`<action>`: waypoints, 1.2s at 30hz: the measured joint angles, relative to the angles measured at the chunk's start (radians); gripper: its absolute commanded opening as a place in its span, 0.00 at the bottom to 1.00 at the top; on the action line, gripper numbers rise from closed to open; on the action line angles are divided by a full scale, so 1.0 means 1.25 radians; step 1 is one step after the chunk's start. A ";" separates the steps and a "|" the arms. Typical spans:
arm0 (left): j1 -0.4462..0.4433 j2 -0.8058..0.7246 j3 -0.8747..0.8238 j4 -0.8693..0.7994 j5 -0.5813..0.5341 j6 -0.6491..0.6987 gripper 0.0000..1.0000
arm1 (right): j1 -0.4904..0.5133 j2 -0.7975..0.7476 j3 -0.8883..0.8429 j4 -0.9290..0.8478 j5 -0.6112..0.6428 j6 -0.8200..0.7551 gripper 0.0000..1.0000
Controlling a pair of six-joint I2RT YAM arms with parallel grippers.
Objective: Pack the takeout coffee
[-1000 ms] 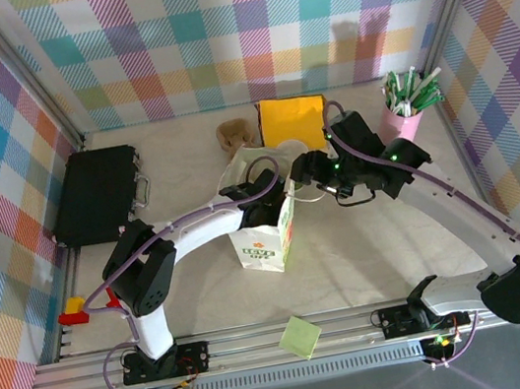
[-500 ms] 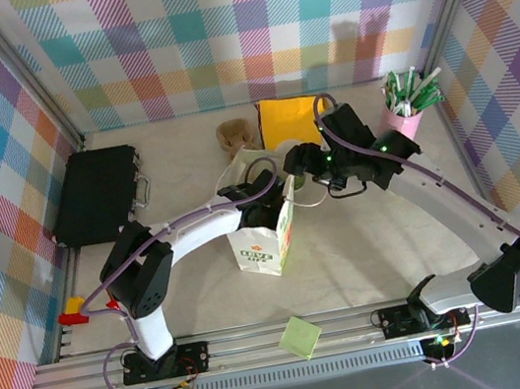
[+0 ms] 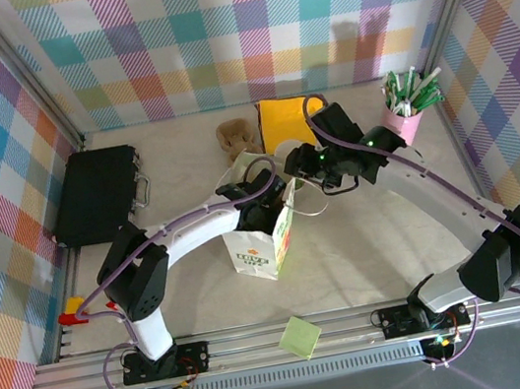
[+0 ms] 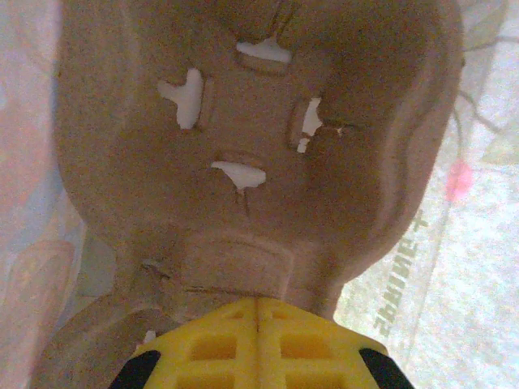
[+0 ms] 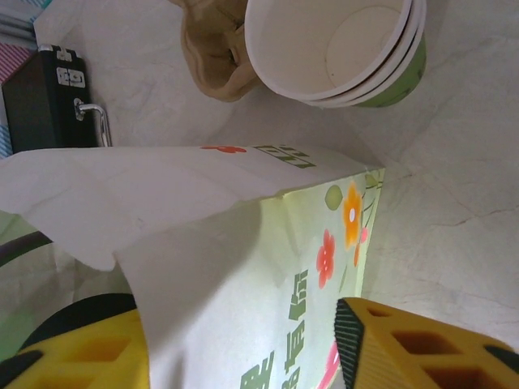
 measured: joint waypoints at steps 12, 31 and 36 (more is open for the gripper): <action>-0.015 -0.063 0.093 -0.079 0.000 0.005 0.00 | 0.000 -0.022 -0.011 0.003 0.009 0.000 0.34; -0.020 -0.178 0.167 -0.144 0.023 -0.010 0.00 | 0.001 -0.027 -0.006 -0.040 0.024 -0.016 0.24; -0.020 -0.191 0.181 -0.159 0.034 -0.016 0.00 | 0.001 -0.041 -0.006 -0.040 0.024 -0.017 0.19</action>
